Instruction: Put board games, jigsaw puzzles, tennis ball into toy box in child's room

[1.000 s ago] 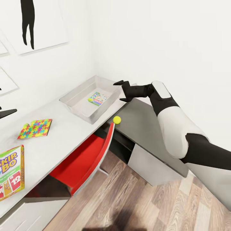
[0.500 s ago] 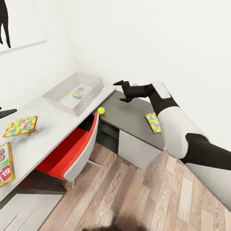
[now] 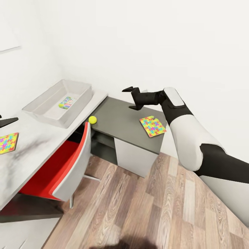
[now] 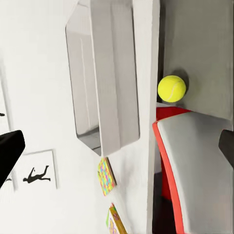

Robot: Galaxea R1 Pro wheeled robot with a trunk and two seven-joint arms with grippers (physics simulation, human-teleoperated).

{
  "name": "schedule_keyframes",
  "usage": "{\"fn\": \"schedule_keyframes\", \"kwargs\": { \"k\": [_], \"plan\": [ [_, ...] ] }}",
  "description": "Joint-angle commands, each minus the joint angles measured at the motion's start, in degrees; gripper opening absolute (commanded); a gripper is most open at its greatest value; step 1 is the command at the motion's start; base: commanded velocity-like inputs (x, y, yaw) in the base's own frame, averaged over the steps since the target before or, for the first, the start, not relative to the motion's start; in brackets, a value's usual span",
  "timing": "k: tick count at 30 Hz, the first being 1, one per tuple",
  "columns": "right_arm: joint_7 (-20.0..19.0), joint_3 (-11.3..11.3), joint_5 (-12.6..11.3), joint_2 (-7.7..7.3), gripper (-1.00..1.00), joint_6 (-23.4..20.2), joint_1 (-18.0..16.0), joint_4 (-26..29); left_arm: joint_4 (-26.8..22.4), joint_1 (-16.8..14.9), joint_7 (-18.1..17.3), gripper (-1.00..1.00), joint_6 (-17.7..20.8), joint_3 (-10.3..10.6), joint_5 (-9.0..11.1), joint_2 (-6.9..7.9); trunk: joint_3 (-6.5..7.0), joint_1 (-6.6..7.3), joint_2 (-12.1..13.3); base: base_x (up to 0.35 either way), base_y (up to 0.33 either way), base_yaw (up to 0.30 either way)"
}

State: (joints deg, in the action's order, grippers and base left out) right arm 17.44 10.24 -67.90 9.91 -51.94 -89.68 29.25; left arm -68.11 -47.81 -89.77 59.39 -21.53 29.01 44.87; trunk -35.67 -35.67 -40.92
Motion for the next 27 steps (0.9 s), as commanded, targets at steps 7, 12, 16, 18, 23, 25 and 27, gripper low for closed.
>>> {"fn": "schedule_keyframes", "kwargs": {
  "k": [7,12,16,18,23,25,27],
  "plan": [
    [-1.62,0.38,-0.39,0.09,1.00,-0.11,-0.06,0.02,-0.01,0.00,-0.23,1.00,0.61,0.00,0.05,0.04,-0.06,-0.01,-0.06,-0.081,0.072,-0.280],
    [-3.48,0.33,-0.34,0.09,1.00,-0.08,-0.06,0.02,-0.01,0.00,-0.23,1.00,0.61,0.00,0.06,0.07,-0.06,-0.01,-0.06,-0.018,0.018,-0.280],
    [-3.89,0.32,-0.32,0.09,1.00,-0.04,-0.06,0.02,0.00,0.00,-0.23,1.00,0.61,0.00,0.08,0.21,-0.06,-0.01,-0.06,-0.004,0.004,-0.280],
    [-3.98,0.31,-0.31,0.09,1.00,-0.05,-0.06,0.02,0.00,0.00,-0.23,1.00,0.61,0.00,0.08,0.26,-0.06,-0.01,-0.06,-0.002,0.002,-0.280],
    [-4.06,0.31,-0.24,0.09,1.00,-0.08,-0.06,0.02,0.00,0.04,-0.23,1.00,0.61,-0.02,0.04,0.30,-0.06,-0.01,-0.06,-0.001,0.001,-0.280],
    [-4.07,0.31,-0.23,0.09,1.00,-0.09,-0.06,0.02,0.00,0.04,-0.23,1.00,0.61,-0.01,0.04,0.33,-0.06,-0.01,-0.06,0.000,0.000,-0.280],
    [-4.08,0.31,-0.23,0.09,1.00,-0.09,-0.06,0.05,-0.03,0.05,-0.23,1.00,0.61,-0.01,0.05,0.36,-0.06,-0.01,-0.06,0.000,0.000,-0.280]
  ]
}}
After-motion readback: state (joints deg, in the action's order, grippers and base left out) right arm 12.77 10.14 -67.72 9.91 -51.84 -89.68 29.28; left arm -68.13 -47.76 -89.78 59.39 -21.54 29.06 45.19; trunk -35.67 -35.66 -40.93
